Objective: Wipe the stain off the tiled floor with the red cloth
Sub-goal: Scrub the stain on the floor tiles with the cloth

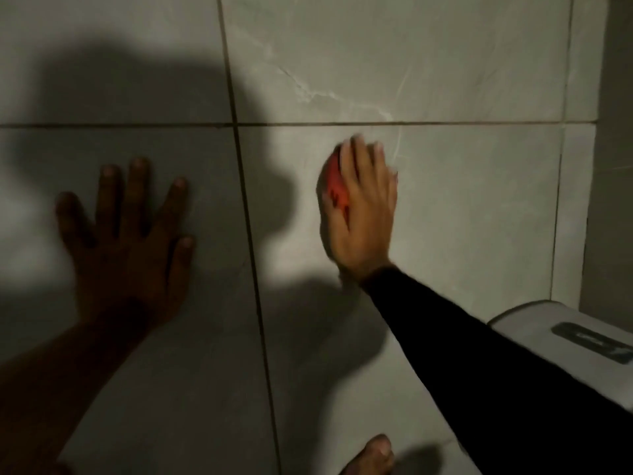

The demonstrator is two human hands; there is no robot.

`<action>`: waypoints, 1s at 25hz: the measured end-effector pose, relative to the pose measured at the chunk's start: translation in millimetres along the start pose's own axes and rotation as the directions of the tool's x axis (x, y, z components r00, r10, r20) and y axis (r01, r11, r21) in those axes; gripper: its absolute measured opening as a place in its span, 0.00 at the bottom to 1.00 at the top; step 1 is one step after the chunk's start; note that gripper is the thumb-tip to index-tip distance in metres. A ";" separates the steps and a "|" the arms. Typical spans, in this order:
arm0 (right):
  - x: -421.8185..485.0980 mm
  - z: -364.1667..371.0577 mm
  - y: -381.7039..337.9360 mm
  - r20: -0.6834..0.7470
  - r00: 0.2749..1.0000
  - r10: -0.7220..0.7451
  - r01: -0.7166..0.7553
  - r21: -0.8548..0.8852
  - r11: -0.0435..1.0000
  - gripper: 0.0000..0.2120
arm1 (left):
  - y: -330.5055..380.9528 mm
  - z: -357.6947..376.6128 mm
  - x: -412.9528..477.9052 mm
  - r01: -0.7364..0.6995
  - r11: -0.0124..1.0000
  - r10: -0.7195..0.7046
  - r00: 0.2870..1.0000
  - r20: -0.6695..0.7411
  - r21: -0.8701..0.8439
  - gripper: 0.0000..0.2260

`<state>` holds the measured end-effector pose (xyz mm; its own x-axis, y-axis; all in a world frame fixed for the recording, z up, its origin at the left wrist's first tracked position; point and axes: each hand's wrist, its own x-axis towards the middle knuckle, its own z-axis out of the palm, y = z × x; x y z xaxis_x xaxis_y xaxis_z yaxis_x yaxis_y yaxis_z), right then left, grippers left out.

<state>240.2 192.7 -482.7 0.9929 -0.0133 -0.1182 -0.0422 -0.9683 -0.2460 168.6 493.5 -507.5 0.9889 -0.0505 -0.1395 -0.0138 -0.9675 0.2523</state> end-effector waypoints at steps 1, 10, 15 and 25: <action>16.9 4.2 -19.2 -0.065 0.993 0.100 -0.100 0.010 0.995 0.37 | -1.3 0.5 -0.1 -0.008 1.000 0.008 1.000 0.004 -0.021 0.32; -64.5 -8.7 36.8 -0.014 0.958 0.287 -0.286 0.054 0.957 0.34 | -4.2 4.4 -2.1 -0.037 0.997 0.037 0.999 -0.008 -0.066 0.32; -118.1 9.6 -18.1 0.048 0.992 0.120 -0.120 -0.005 0.993 0.34 | -12.1 10.2 -2.4 -0.061 0.995 0.061 0.998 -0.005 -0.073 0.33; -165.7 11.0 -12.5 0.143 0.989 0.046 -0.046 -0.005 0.999 0.31 | -7.3 7.5 -4.6 -0.019 0.999 0.019 1.000 0.004 -0.048 0.32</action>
<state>75.1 209.7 -470.7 0.9639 -0.0226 -0.2655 -0.0874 -0.9680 -0.2351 163.1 499.0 -515.9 0.9879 -0.0698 -0.1388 -0.0252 -0.9535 0.3005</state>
